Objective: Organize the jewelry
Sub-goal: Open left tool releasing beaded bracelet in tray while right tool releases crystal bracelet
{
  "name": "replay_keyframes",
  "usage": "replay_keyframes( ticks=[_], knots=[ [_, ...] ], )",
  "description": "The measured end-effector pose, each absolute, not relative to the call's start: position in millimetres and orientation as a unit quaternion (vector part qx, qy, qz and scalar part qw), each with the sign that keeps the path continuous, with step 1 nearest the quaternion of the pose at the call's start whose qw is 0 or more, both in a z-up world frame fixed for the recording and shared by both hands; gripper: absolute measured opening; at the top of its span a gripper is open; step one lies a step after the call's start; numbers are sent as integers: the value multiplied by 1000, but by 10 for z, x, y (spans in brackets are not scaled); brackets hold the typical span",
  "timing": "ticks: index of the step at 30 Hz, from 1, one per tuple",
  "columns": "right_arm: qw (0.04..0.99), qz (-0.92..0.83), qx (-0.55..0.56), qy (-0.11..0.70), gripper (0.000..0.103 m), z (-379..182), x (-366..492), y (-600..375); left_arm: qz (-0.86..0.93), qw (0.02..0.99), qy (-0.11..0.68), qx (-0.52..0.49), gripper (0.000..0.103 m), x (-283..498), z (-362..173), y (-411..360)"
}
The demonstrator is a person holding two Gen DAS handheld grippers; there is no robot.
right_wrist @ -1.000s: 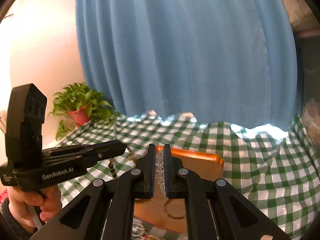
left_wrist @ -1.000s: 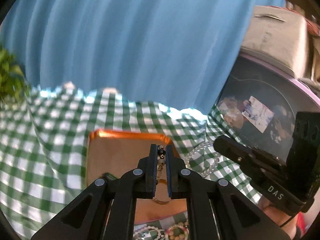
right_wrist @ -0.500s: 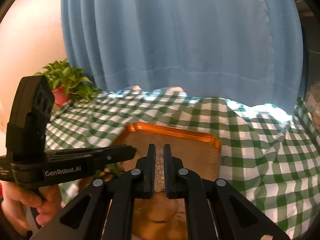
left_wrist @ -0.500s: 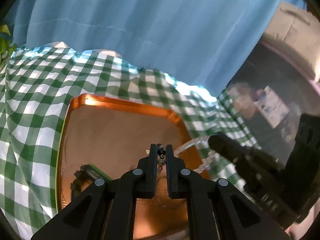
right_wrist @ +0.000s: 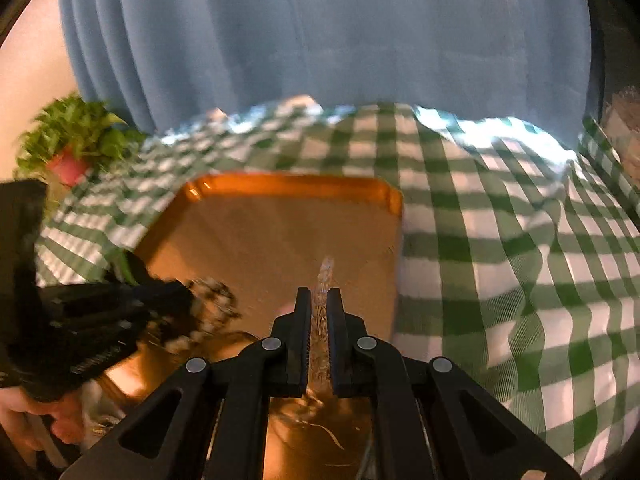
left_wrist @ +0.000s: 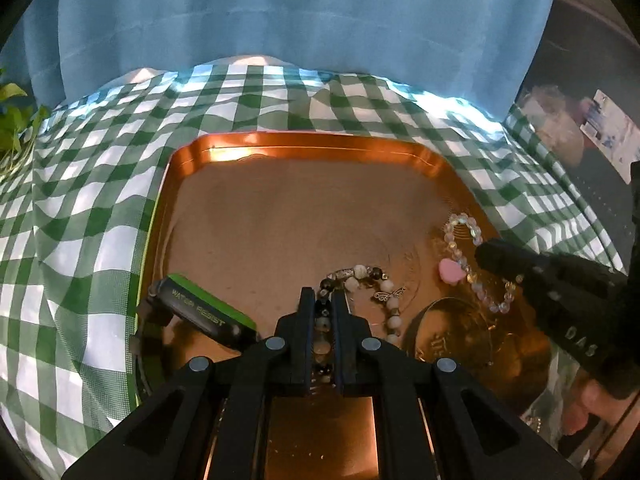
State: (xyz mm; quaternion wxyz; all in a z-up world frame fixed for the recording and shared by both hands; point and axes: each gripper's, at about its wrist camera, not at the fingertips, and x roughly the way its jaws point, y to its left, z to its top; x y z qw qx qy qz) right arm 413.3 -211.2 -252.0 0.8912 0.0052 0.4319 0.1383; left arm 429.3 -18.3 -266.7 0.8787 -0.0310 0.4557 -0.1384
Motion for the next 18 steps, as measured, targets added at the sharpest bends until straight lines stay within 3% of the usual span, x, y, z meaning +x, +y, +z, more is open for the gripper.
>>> replay_keyframes(
  ticks=[5, 7, 9, 11, 12, 16, 18],
  knots=[
    [899, 122, 9, 420, 10, -2497, 4081, -2121, -140, 878, 455, -39, 12, 4307, -2663, -186],
    [901, 121, -2, 416, 16, -2463, 4057, -2092, -144, 876, 458, -42, 15, 4302, -2653, -205],
    [904, 123, -5, 410, 40, -2429, 4015, -2078, -148, 876, 458, -39, 24, 4286, -2619, -247],
    [905, 126, -6, 406, 48, -2396, 3996, -2060, -157, 878, 450, -41, 52, 4250, -2564, -263],
    [906, 128, -7, 404, 49, -2377, 3978, -2053, -158, 882, 441, -48, 57, 4221, -2525, -259],
    [912, 120, 4, 392, 59, -2339, 3919, -2093, -149, 884, 434, -87, 64, 4109, -2410, -222],
    [915, 110, 7, 389, 70, -2344, 3865, -2132, -143, 886, 433, -85, 64, 4018, -2345, -224]
  ],
)
